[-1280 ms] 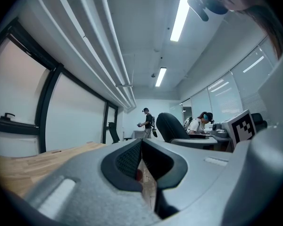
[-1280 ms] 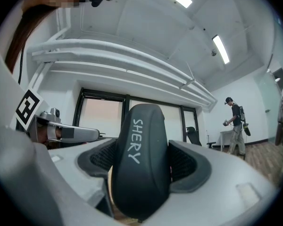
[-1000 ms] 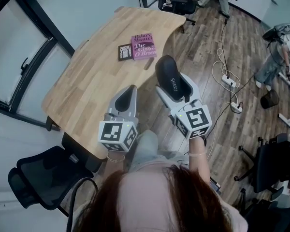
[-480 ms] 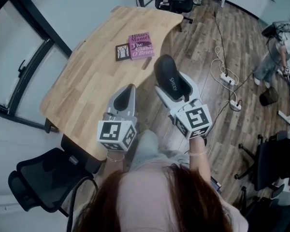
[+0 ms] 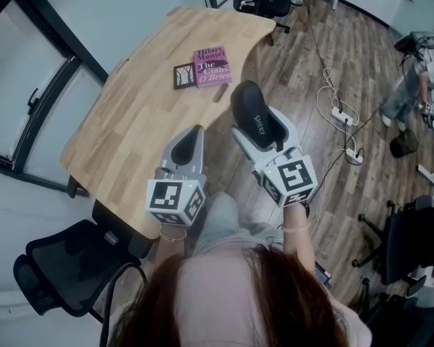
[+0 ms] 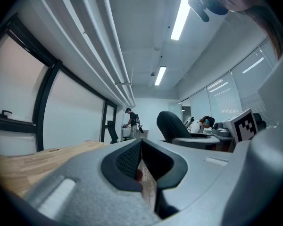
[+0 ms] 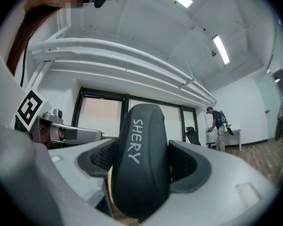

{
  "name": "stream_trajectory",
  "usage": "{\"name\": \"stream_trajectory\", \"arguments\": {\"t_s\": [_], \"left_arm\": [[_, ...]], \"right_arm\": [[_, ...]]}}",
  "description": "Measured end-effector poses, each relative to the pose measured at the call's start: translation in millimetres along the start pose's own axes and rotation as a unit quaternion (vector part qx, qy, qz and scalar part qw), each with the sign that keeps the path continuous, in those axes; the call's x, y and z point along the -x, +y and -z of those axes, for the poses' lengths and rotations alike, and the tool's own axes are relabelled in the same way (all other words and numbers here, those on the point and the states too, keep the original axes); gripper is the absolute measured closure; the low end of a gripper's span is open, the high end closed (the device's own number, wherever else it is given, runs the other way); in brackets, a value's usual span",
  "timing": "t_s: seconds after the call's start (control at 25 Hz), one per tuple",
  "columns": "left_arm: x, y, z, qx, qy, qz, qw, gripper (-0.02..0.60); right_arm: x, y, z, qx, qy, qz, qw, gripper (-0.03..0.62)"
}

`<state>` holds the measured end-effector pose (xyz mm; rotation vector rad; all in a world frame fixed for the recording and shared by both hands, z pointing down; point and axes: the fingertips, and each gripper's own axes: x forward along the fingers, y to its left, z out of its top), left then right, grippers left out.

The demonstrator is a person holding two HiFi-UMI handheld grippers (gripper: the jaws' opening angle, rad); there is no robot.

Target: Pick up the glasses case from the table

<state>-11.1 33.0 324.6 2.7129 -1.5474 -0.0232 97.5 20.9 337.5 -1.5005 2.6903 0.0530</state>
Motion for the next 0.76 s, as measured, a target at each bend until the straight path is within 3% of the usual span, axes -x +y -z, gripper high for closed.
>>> {"name": "stream_trajectory", "arguments": {"t_s": [0.76], "left_arm": [[-15, -4, 0, 0.001, 0.004, 0.02, 0.9998, 0.572]], "right_arm": [[-3, -4, -3, -0.005, -0.004, 0.007, 1.0, 0.247]]}}
